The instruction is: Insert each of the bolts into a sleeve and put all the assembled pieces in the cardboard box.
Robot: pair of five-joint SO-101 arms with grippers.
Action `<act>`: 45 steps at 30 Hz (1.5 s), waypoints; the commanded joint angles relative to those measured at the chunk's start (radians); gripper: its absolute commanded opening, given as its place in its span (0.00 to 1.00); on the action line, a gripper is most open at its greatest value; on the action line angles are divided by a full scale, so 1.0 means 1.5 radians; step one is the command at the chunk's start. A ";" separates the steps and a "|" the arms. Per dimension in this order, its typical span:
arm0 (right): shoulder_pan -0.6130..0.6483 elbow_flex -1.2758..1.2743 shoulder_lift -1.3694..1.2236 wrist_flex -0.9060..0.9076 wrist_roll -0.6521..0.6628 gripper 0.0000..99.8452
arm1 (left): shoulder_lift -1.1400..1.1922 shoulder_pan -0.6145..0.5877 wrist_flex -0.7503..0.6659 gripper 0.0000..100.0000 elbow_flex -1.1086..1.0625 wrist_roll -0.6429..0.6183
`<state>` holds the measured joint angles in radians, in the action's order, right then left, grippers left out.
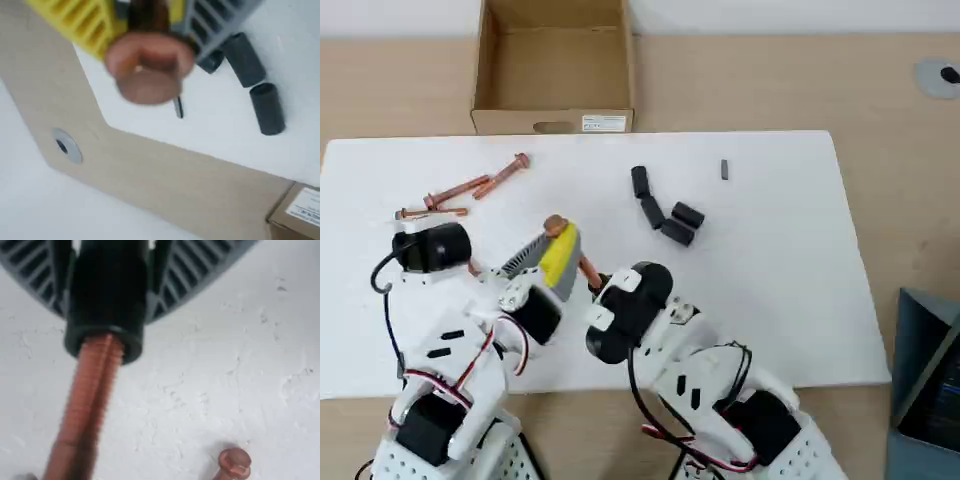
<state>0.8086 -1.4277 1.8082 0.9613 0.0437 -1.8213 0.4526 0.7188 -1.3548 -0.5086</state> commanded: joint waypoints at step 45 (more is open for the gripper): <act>0.005 0.043 0.095 -0.017 0.004 0.01 | -0.001 -0.007 0.230 0.16 0.144 0.082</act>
<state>0.8055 -1.4078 1.8082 0.9613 0.0453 -1.8182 0.4496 1.0687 -1.2198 -0.3920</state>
